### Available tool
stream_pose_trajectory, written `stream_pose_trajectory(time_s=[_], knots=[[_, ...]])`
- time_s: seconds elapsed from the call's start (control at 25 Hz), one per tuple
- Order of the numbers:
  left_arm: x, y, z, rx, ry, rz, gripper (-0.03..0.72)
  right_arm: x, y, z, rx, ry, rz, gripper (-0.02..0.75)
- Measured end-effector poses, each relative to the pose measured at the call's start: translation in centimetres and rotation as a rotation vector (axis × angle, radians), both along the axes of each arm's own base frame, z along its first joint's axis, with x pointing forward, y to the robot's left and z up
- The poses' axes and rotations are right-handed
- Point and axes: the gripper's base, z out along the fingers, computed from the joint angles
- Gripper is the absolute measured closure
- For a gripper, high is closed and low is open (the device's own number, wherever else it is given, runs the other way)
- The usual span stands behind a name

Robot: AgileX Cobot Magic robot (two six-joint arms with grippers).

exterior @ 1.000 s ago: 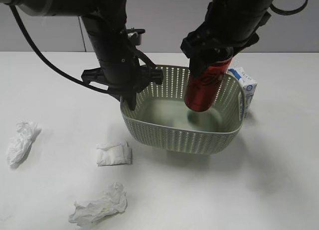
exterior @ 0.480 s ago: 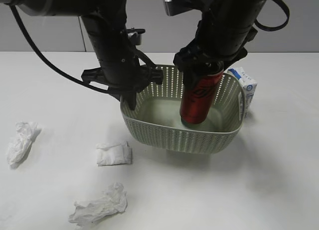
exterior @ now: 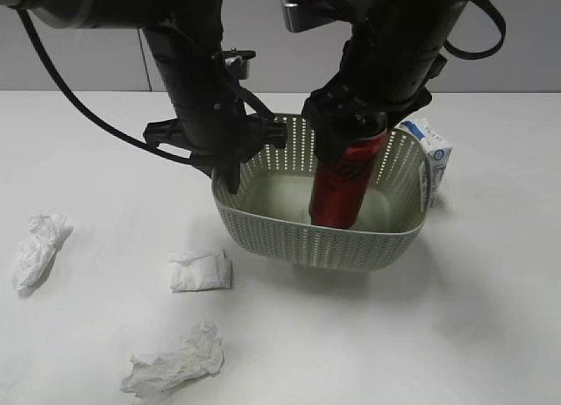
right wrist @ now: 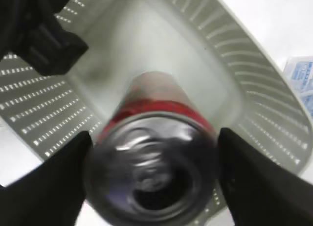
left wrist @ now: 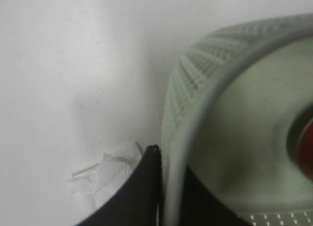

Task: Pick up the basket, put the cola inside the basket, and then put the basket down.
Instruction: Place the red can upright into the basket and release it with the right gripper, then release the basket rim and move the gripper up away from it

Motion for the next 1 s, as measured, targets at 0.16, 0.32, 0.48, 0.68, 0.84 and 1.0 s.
stream_pose_trajectory(time_s=[0.16,0.32,0.48,0.68,0.84,1.0], knots=[[0.0,0.1,-0.1,0.009,0.000,-0.004,0.690,-0.1,0.1,0.0,0.012,0.009,0.002,0.112],[0.0,0.1,-0.1,0.010,0.000,-0.004,0.690,0.1,0.2,0.8,0.022,0.001,0.003,0.100],[0.0,0.1,-0.1,0.011,0.002,-0.004,0.690,0.4,0.6,3.5,0.052,-0.032,0.011,0.099],[-0.1,0.1,-0.1,0.017,0.013,-0.006,0.690,0.8,0.8,7.2,0.106,-0.117,0.016,0.101],[-0.2,0.2,-0.1,0.019,0.024,0.018,0.690,1.7,-0.3,8.3,0.118,-0.149,-0.032,0.105],[-0.2,0.3,-0.1,0.022,0.040,0.051,0.690,3.7,-4.0,8.6,0.113,-0.154,-0.169,0.115]])
